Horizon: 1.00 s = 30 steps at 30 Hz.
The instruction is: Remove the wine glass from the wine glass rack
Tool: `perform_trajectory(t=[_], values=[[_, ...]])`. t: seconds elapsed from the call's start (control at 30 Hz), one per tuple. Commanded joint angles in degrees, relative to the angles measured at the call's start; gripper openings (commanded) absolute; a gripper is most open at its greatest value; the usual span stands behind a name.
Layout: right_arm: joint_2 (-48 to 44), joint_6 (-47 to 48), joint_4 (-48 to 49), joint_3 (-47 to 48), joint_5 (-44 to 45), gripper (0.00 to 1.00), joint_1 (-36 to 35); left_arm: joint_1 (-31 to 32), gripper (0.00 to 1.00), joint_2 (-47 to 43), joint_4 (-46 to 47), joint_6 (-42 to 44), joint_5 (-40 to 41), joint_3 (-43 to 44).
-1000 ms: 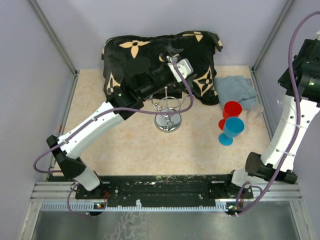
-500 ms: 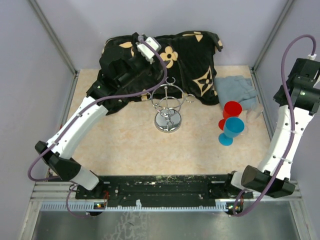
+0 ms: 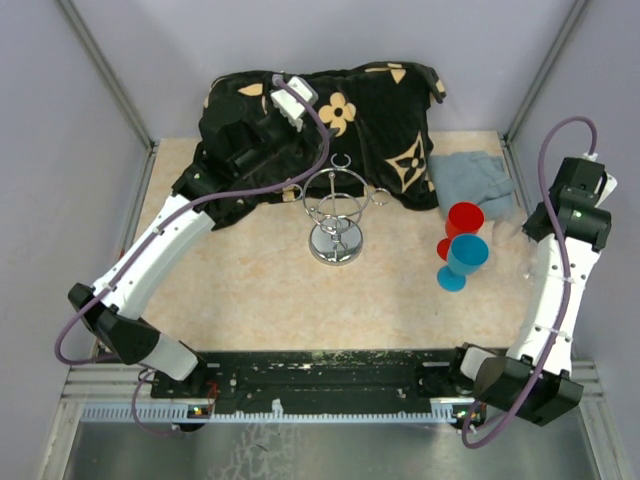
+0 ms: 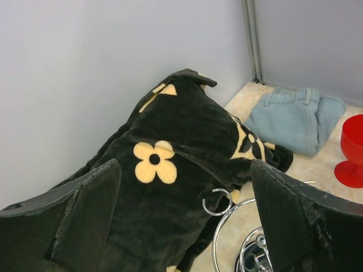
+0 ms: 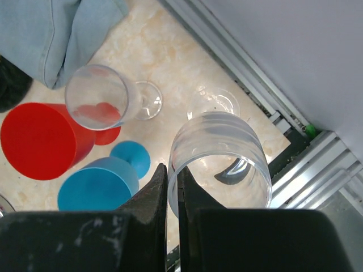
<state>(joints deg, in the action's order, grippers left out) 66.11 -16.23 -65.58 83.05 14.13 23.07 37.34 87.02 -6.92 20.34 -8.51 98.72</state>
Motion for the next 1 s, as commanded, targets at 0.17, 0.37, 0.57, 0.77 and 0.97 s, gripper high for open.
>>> perform_trajectory(t=[0.17, 0.37, 0.57, 0.77, 0.97], values=[[-5.4, -1.6, 10.96, -9.82, -4.58, 0.0, 0.36, -0.34, 1.0, 1.55, -1.27, -2.31, -1.98, 3.4], [-7.8, -2.01, 14.85, -16.05, -6.09, 0.0, 0.22, -0.34, 1.0, 2.22, -1.84, -3.18, -2.61, 3.55], [-7.95, -3.0, 17.54, -19.86, -6.08, 0.0, -1.37, -0.33, 1.0, 2.54, -2.05, -3.04, -2.79, 4.03], [-5.92, -4.9, 18.54, -21.23, -4.84, 0.0, -5.05, -0.34, 1.0, 2.56, -2.35, -2.72, -2.57, 4.08], [-3.39, -5.91, 16.88, -19.66, -5.54, 0.0, -5.79, -0.34, 1.0, 2.7, -2.66, -2.19, -2.45, 4.03]])
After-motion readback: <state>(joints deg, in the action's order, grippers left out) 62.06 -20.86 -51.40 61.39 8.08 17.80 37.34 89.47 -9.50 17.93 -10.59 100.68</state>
